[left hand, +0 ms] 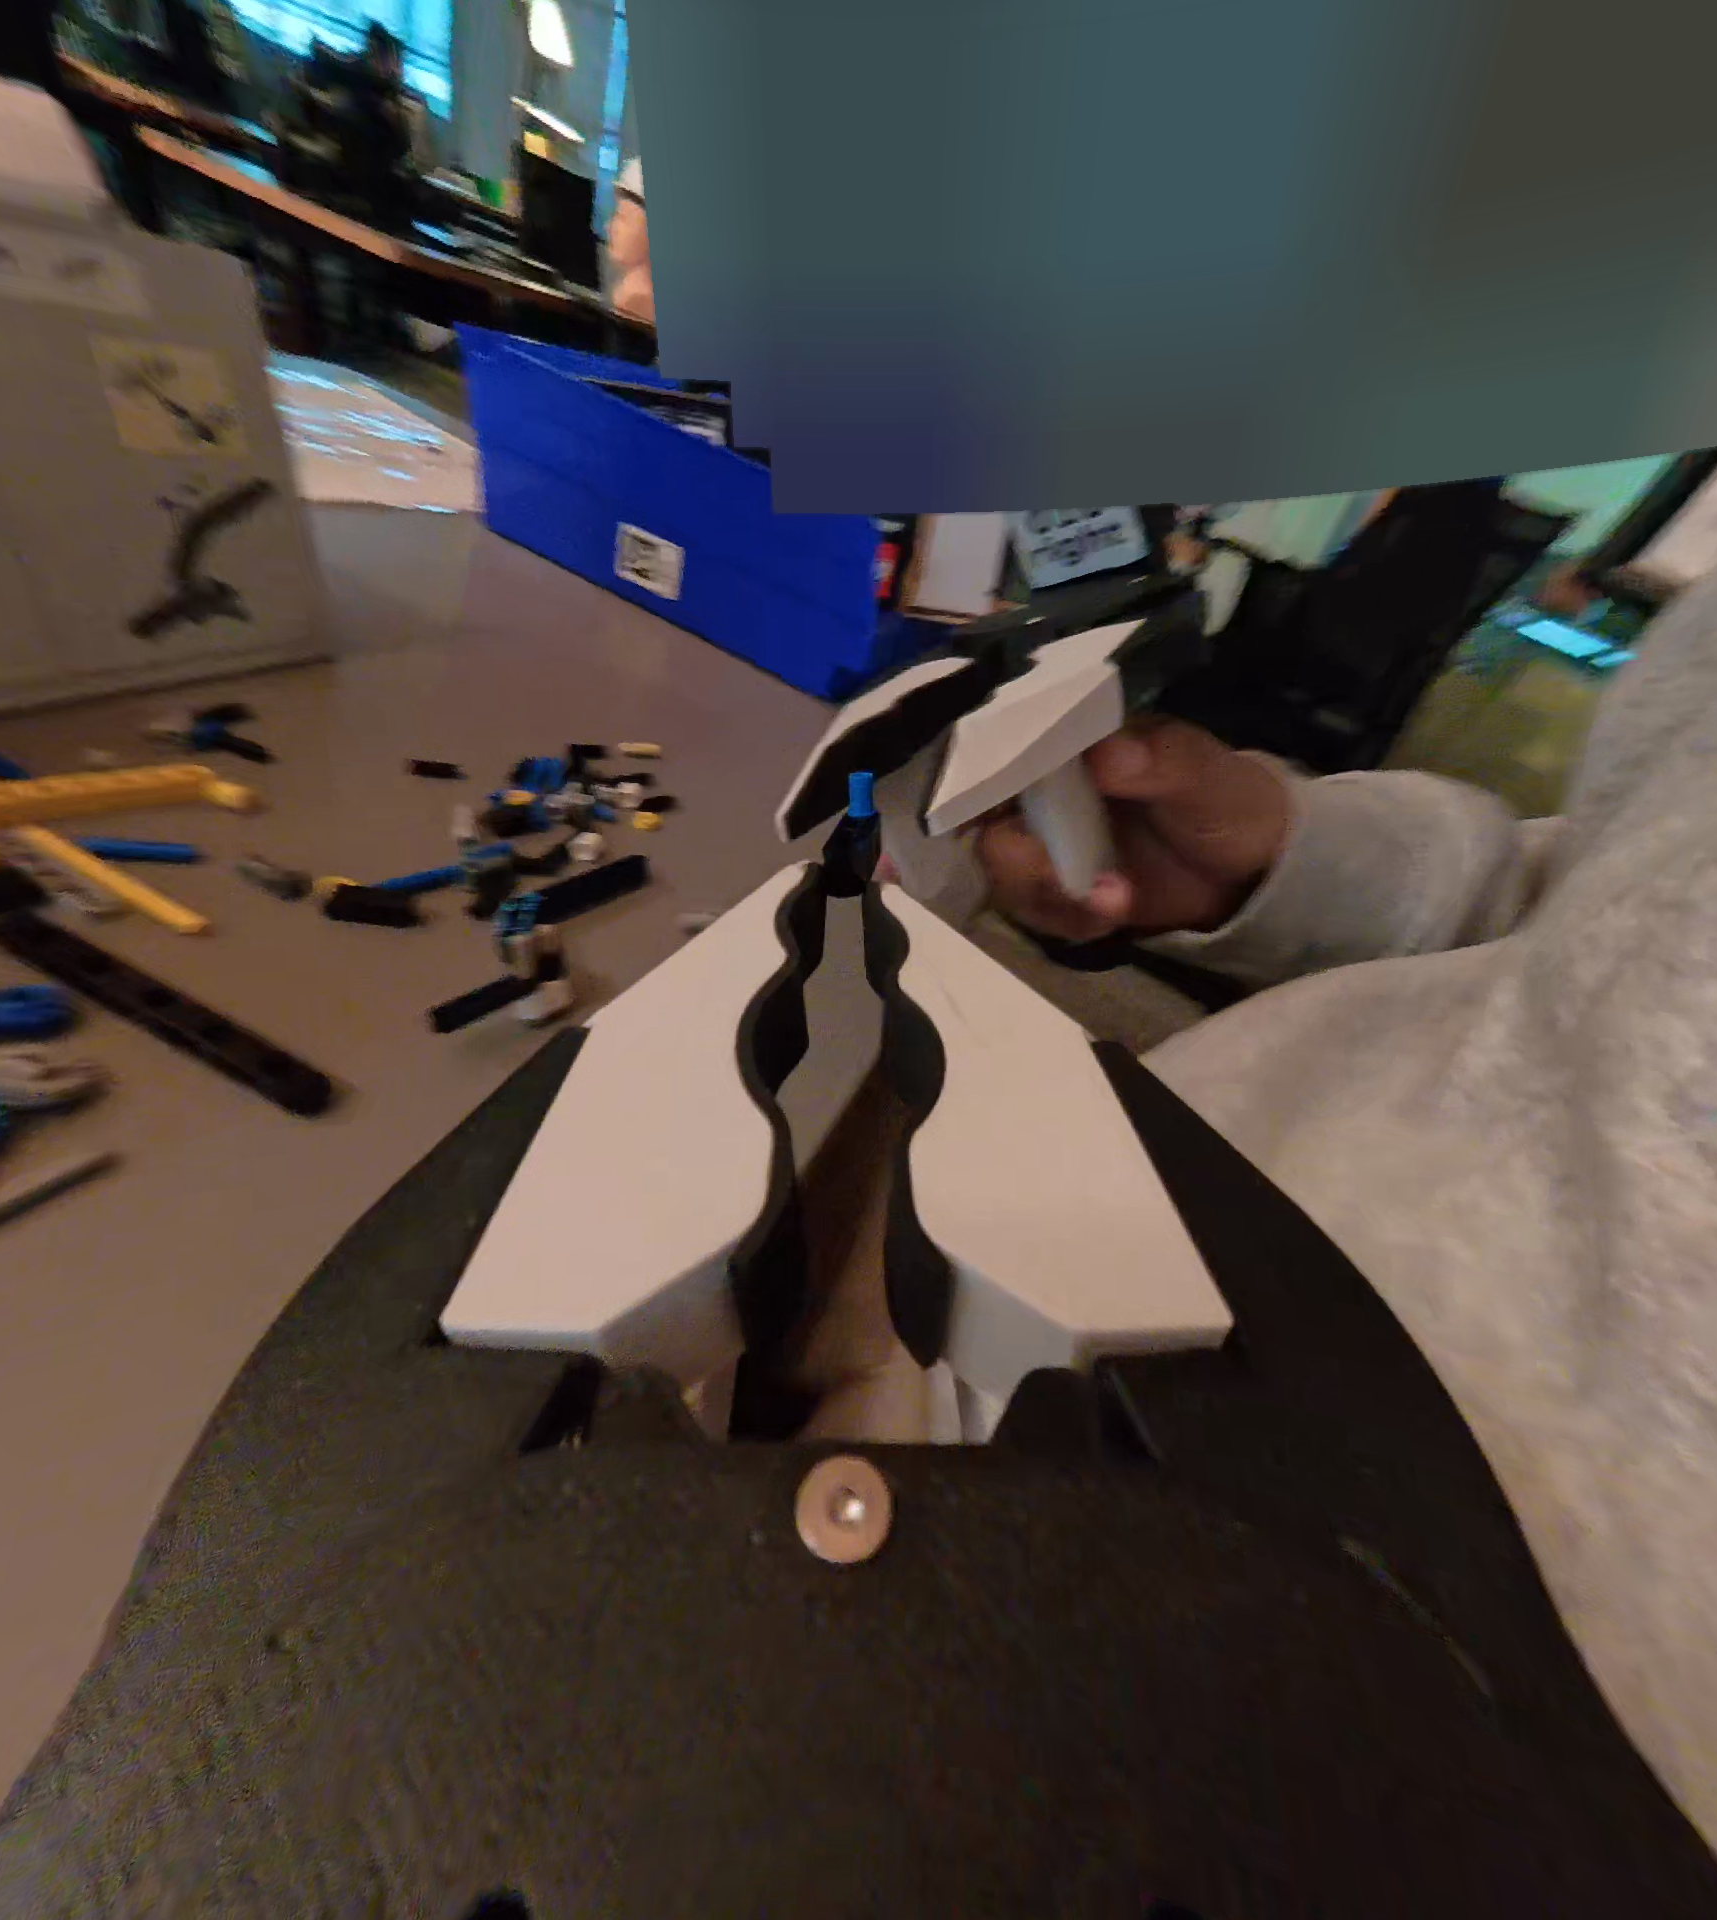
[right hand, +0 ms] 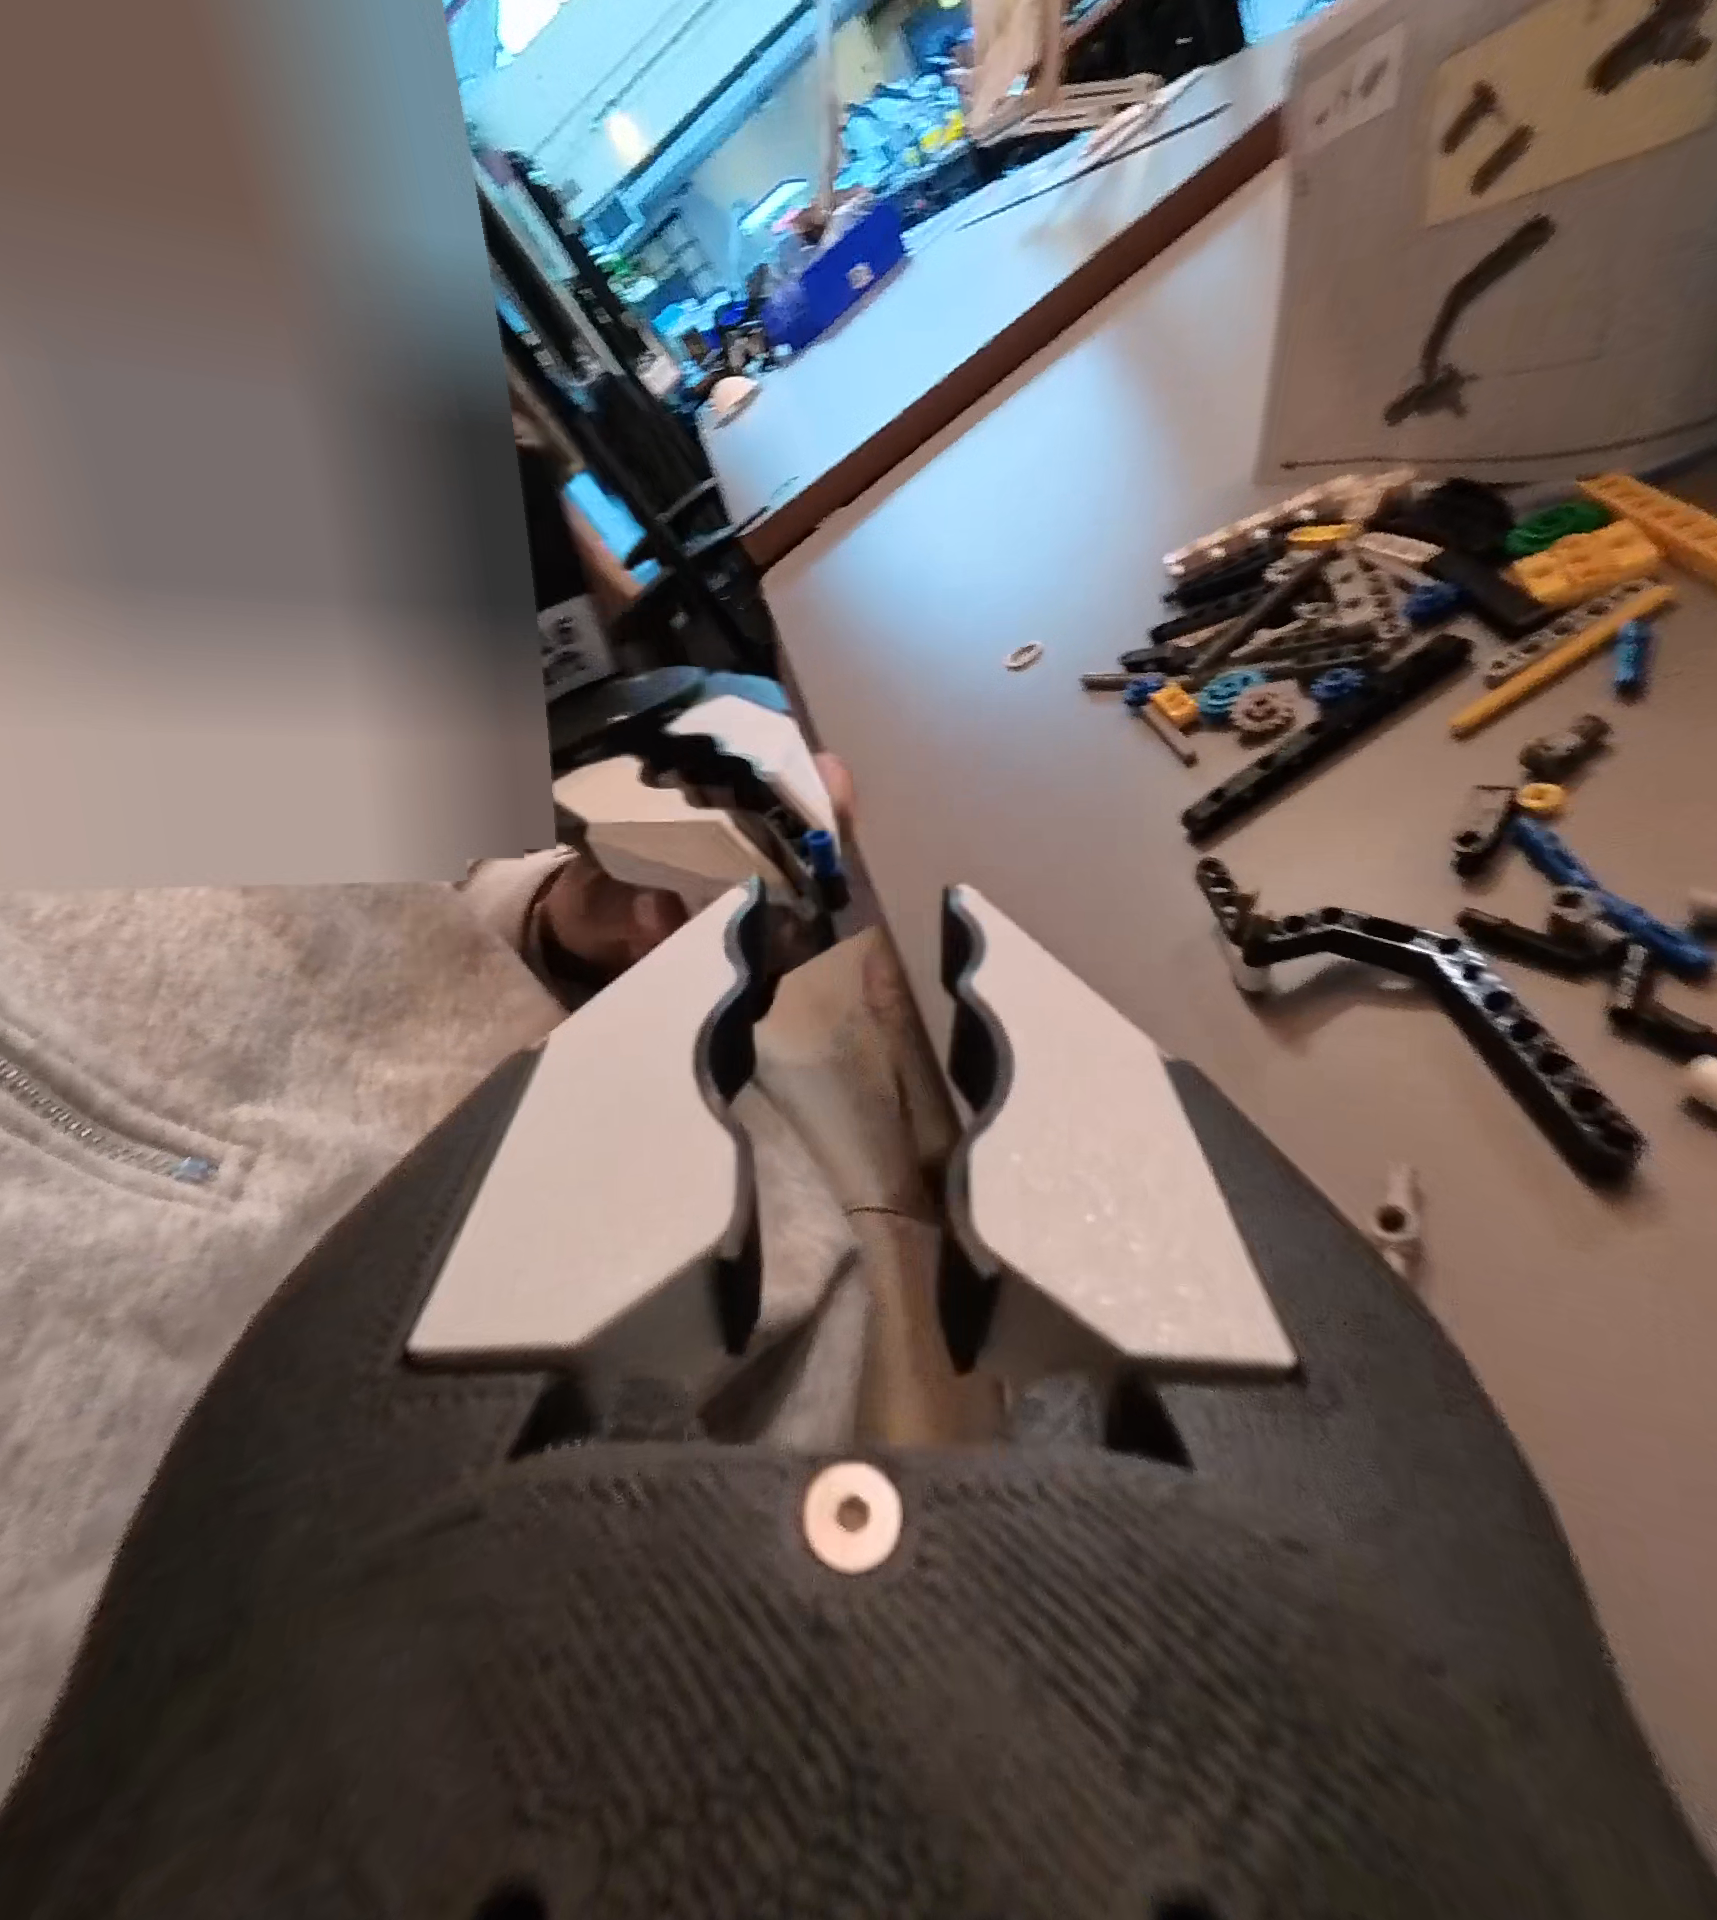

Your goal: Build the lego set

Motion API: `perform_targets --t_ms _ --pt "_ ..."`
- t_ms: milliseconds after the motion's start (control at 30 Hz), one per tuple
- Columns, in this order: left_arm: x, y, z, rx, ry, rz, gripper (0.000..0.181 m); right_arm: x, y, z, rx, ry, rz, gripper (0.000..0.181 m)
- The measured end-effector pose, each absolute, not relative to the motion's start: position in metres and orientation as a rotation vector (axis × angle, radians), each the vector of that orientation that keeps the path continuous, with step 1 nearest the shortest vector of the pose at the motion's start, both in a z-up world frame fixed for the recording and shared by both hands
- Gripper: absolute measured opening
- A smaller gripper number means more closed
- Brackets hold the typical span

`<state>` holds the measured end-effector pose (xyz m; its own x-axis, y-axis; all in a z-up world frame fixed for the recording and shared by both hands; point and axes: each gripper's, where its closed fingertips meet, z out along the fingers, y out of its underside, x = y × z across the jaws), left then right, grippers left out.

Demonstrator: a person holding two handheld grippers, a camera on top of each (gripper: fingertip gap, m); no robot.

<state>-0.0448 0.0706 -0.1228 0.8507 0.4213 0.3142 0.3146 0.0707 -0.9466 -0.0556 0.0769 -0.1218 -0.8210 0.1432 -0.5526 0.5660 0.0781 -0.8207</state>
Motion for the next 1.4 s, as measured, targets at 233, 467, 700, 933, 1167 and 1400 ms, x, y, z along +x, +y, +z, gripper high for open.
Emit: perform_targets --t_ms 233,467,700,933,1167,1400 --pt "-0.059 0.065 -0.147 -1.814 -0.510 0.581 0.005 -0.063 0.069 -0.141 0.935 2.210 -1.690 0.050" --pt "-0.062 0.066 -0.147 -1.877 -0.459 0.735 0.005 -0.059 0.058 -0.147 0.970 2.254 -1.659 0.038" --pt "-0.060 0.069 -0.147 -1.911 -0.383 0.826 0.005 -0.060 0.059 -0.145 0.993 2.180 -1.663 0.033" --pt "-0.056 0.071 -0.142 -1.829 -0.457 0.677 0.007 -0.061 0.061 -0.140 0.931 2.145 -1.725 0.030" --pt "-0.038 0.071 -0.106 -1.347 -0.720 -0.292 0.033 -0.041 0.071 -0.106 0.484 2.123 -1.986 0.029" --pt "-0.014 0.086 -0.092 -1.053 -0.783 -1.039 0.039 -0.023 0.072 -0.099 0.167 2.244 -2.034 0.030"
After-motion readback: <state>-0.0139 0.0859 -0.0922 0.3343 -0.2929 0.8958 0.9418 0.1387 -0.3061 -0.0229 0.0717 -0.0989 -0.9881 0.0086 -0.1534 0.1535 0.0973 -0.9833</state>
